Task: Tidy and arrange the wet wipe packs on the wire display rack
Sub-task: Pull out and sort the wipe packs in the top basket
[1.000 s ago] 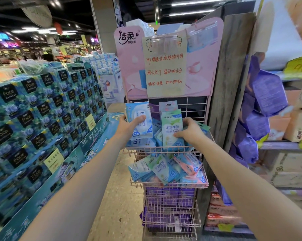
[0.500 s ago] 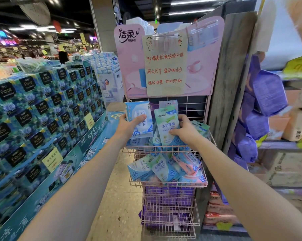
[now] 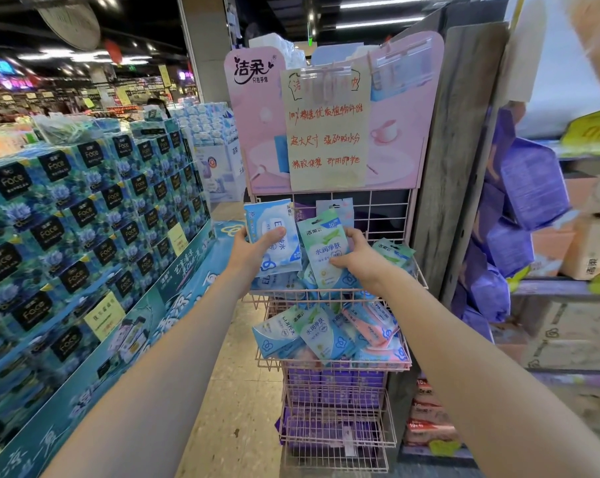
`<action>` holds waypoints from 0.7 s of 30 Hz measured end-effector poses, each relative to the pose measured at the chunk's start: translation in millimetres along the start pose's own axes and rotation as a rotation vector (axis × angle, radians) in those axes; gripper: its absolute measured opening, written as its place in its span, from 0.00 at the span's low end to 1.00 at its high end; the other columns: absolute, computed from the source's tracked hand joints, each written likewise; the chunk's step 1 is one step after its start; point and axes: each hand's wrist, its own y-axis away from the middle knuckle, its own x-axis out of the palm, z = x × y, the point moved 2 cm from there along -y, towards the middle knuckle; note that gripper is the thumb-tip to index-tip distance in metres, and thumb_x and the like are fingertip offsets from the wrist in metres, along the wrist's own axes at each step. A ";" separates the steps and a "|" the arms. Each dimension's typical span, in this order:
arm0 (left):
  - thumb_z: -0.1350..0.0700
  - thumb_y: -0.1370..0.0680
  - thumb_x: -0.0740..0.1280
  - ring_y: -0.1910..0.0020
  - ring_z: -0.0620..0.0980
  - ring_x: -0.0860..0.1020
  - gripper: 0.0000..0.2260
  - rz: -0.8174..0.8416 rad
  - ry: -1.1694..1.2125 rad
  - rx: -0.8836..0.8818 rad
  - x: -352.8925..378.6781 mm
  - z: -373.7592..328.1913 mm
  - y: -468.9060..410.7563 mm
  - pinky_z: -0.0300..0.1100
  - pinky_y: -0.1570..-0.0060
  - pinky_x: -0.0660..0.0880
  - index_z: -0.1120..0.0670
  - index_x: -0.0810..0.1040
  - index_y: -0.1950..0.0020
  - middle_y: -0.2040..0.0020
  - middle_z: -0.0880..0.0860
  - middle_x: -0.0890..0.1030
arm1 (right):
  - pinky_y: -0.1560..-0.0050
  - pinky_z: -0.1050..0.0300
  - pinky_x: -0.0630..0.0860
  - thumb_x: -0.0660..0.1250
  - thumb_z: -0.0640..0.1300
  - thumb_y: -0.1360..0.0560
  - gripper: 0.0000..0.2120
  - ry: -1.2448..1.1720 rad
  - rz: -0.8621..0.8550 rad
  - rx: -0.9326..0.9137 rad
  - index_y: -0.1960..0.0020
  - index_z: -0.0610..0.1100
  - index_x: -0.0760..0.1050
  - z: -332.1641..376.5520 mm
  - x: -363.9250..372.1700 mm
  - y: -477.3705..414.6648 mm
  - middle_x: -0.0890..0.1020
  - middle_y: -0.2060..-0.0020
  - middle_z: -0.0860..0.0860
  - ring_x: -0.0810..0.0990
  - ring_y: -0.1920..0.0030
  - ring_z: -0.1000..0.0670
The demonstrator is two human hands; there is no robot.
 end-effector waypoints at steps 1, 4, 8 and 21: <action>0.48 0.25 0.77 0.50 0.44 0.80 0.28 -0.008 0.000 0.003 0.1 -0.7 1.4 0.40 0.55 0.72 0.51 0.67 0.31 0.43 0.49 0.80 | 0.38 0.38 0.79 0.65 0.28 0.22 0.29 0.007 0.004 0.007 0.31 0.52 0.62 0.9 1.3 0.0 0.81 0.45 0.46 0.82 0.41 0.41; 0.48 0.26 0.78 0.49 0.46 0.81 0.29 -0.012 0.016 0.003 0.5 -1.2 2.7 0.40 0.57 0.73 0.52 0.68 0.30 0.41 0.51 0.81 | 0.39 0.37 0.79 0.66 0.28 0.23 0.30 -0.004 -0.029 -0.001 0.28 0.50 0.62 -1.2 0.8 -1.2 0.81 0.42 0.43 0.83 0.41 0.41; 0.38 0.40 0.80 0.44 0.52 0.83 0.44 -0.020 0.039 0.005 -0.9 -5.4 8.7 0.50 0.43 0.79 0.51 0.70 0.29 0.39 0.52 0.83 | 0.45 0.36 0.82 0.67 0.27 0.24 0.27 -0.109 -0.102 -0.038 0.33 0.50 0.67 -4.8 -2.2 1.5 0.82 0.41 0.41 0.84 0.44 0.39; 0.38 0.41 0.80 0.41 0.53 0.82 0.44 -0.015 0.043 -0.011 -2.8 -5.1 11.8 0.55 0.38 0.76 0.50 0.71 0.29 0.38 0.52 0.82 | 0.50 0.50 0.84 0.72 0.32 0.25 0.19 -0.191 0.109 0.071 0.35 0.37 0.76 -0.7 -4.4 3.1 0.87 0.45 0.43 0.87 0.46 0.44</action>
